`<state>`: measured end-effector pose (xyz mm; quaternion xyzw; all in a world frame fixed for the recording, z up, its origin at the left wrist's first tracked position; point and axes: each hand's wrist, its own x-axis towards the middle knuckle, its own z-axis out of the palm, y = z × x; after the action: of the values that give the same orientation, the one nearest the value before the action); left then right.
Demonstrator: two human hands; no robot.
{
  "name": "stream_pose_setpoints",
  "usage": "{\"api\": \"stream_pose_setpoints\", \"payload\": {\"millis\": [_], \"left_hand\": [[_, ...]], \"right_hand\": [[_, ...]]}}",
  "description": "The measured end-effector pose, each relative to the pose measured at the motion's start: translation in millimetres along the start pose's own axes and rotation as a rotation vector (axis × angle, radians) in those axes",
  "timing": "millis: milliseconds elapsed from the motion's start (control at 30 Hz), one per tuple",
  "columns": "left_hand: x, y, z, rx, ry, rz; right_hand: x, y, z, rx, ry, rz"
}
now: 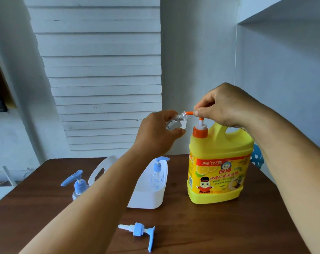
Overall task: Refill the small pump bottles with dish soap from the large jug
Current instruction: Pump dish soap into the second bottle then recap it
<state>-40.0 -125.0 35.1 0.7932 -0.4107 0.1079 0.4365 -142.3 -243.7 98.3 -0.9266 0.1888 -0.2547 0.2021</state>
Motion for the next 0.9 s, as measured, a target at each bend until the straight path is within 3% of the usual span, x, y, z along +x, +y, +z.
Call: {"api": "stream_pose_setpoints", "payload": {"millis": [367,900], "left_hand": [[-3,-8,8,-0.008,0.004,-0.02],[0,-6,22,-0.392,-0.032,-0.214]], "right_hand": [[0,5,12,-0.015,-0.006,0.022],[6,5,7,-0.027,0.024,-0.027]]}}
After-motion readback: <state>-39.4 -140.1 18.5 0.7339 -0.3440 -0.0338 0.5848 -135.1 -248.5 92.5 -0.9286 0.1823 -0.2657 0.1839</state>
